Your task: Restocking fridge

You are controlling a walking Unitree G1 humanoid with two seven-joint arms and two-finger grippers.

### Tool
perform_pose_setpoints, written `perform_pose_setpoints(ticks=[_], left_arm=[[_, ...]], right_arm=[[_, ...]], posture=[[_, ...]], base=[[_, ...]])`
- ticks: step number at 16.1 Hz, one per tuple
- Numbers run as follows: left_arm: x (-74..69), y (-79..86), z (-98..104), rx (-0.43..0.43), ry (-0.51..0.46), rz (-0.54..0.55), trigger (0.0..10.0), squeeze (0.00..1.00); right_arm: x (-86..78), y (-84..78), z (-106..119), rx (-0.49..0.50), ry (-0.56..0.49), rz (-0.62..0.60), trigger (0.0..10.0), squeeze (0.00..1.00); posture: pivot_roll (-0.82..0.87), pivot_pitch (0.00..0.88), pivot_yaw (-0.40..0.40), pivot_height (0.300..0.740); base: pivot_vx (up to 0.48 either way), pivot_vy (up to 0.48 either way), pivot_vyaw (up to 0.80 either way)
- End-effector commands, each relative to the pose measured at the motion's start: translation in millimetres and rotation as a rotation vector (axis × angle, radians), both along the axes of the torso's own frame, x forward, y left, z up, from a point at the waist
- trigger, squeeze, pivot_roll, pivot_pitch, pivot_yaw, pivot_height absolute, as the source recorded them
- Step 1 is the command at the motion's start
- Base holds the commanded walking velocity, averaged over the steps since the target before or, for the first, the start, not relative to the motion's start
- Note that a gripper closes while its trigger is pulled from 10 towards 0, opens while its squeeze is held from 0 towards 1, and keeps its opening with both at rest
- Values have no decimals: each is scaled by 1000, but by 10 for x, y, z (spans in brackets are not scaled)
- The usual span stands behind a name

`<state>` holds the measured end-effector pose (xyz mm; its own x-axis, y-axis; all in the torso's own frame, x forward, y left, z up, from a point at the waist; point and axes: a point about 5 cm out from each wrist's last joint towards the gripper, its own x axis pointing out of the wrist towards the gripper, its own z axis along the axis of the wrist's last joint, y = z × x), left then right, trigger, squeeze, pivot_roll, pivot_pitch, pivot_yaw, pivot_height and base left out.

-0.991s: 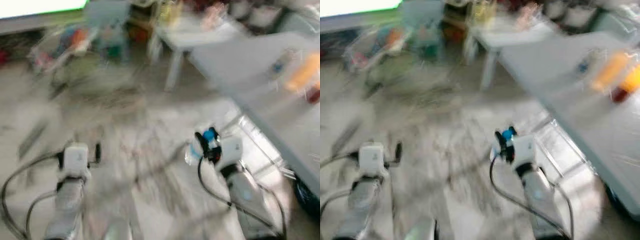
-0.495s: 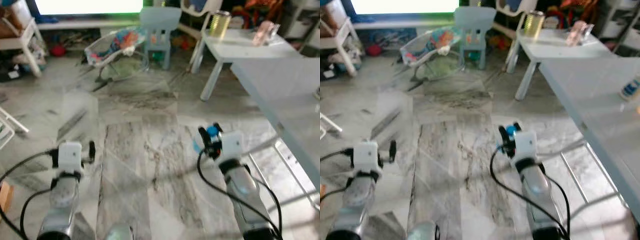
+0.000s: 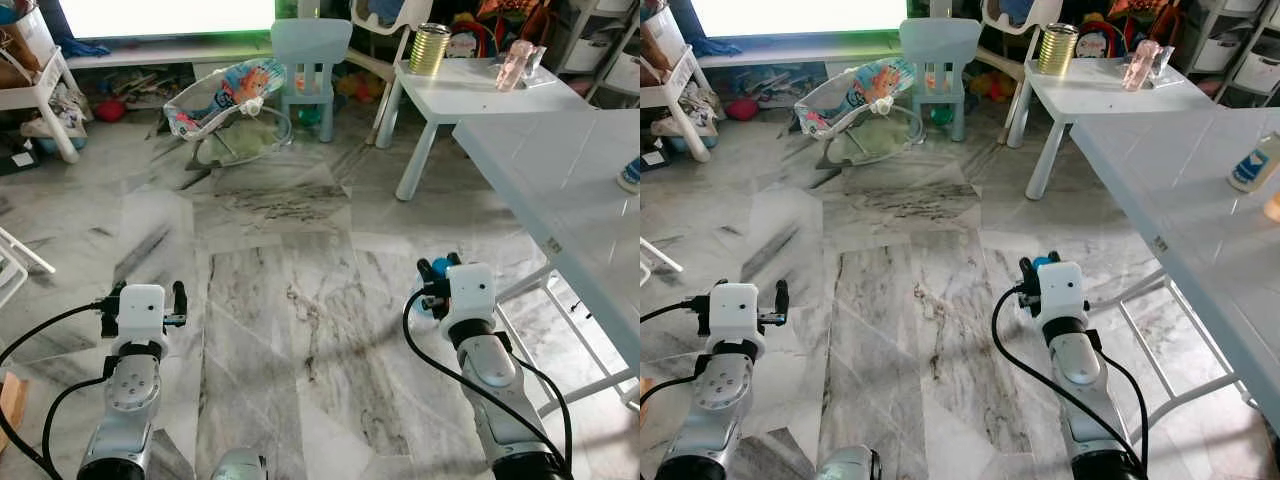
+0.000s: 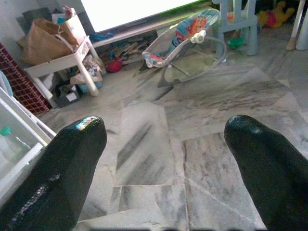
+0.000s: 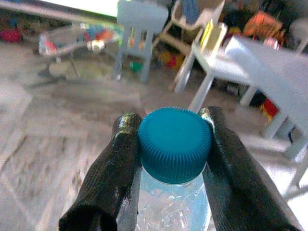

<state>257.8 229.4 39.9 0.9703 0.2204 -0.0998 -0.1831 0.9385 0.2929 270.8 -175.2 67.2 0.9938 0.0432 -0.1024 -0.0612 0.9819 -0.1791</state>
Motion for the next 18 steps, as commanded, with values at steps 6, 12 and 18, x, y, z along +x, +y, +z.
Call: perform_pose_setpoints(ticks=[6,12,18], left_arm=[[29,-34,-67,-10,27,6,10000,0],[21,-25,-70,17,22,4,10000,0],[30,-23,-56,19,14,-30,10000,0]], right_arm=[[101,20,118,46,-37,25,10000,0],[142,61,190,25,-85,41,10000,0],[105,56,177,36,-95,39,10000,0]], posture=[[86,9,-69,740],[98,14,-67,740],[91,24,-61,740]], base=[[0,0,533],[0,0,785],[0,0,777]])
